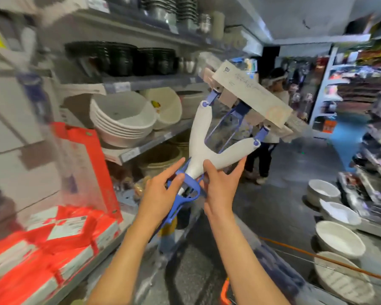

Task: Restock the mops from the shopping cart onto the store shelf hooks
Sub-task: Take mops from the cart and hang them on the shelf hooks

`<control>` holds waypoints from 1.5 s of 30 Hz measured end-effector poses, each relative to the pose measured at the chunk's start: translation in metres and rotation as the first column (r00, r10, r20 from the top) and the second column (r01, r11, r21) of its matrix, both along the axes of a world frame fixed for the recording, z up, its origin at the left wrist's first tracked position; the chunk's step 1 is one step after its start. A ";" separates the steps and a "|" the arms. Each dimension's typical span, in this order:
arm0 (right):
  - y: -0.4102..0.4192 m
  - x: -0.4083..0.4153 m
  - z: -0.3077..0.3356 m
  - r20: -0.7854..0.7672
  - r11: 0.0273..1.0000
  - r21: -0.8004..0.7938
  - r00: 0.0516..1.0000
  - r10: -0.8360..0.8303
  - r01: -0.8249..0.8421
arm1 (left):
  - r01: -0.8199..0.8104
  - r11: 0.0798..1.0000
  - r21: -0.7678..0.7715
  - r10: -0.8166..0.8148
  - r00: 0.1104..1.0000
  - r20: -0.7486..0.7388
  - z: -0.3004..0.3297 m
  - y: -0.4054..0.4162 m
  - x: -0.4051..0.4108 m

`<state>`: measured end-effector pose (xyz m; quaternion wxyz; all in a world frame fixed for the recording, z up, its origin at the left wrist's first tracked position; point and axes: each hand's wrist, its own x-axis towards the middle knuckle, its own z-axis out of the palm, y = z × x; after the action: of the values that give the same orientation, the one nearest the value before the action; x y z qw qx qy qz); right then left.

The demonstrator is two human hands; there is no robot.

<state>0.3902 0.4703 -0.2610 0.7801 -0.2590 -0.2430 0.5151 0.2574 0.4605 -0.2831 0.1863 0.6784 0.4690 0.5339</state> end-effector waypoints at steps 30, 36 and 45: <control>0.002 -0.255 0.082 0.653 0.796 0.255 0.705 0.277 -0.550 | -0.346 0.938 0.024 0.269 0.770 0.579 0.122 -0.047 -0.264; 0.051 -0.266 0.111 0.646 0.784 0.305 0.722 0.247 -0.541 | -0.416 0.909 0.028 0.314 0.727 0.610 0.142 -0.021 -0.261; 0.133 -0.274 0.157 0.674 0.701 0.352 0.688 0.270 -0.620 | -0.537 0.839 0.091 0.400 0.722 0.565 0.176 0.034 -0.259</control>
<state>0.1159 0.6029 -0.1035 0.5503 -0.0926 -0.6628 0.4993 -0.0012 0.4942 -0.1069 0.0779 0.3819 0.4864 0.7819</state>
